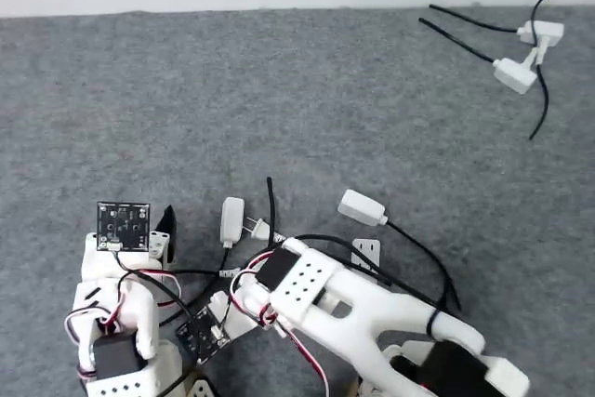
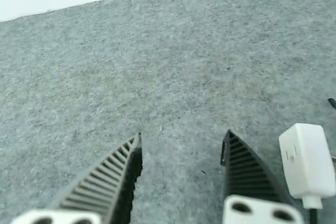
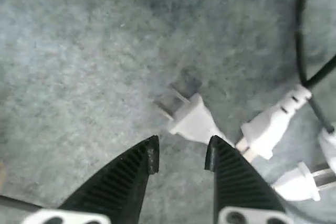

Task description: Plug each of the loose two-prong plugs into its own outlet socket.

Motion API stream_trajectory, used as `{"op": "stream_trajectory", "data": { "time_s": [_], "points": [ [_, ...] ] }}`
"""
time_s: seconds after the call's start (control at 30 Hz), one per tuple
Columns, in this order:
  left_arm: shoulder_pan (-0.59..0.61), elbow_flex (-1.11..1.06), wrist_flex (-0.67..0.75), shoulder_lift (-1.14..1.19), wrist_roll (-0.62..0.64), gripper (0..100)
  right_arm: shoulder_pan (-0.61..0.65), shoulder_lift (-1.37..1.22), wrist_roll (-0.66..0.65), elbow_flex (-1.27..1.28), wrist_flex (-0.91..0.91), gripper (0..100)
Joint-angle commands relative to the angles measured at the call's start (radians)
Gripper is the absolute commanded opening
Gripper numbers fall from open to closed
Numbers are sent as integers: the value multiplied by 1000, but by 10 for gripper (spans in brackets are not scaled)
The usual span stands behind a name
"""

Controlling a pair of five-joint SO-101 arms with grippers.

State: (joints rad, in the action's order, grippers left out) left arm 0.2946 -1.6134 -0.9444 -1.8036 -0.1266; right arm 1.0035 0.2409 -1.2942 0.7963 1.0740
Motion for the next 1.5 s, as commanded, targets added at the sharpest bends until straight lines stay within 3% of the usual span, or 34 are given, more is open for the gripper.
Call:
{"op": "stream_trajectory", "data": {
  "time_s": [0.0,0.5,0.67,1.0,1.23,1.47],
  "points": [
    [6,59,29,-6,11,235,12,-56,-25,-66,-36,154],
    [6,59,29,-6,11,235,13,-257,-103,-138,-27,151],
    [6,59,29,-6,11,235,10,-288,-104,-137,-25,7],
    [2,58,29,-6,11,235,10,-295,-103,-141,53,9],
    [2,42,46,-6,11,235,10,-262,-48,-199,151,9],
    [2,42,48,-6,11,235,-7,-41,-14,-239,305,9]
  ]
}}
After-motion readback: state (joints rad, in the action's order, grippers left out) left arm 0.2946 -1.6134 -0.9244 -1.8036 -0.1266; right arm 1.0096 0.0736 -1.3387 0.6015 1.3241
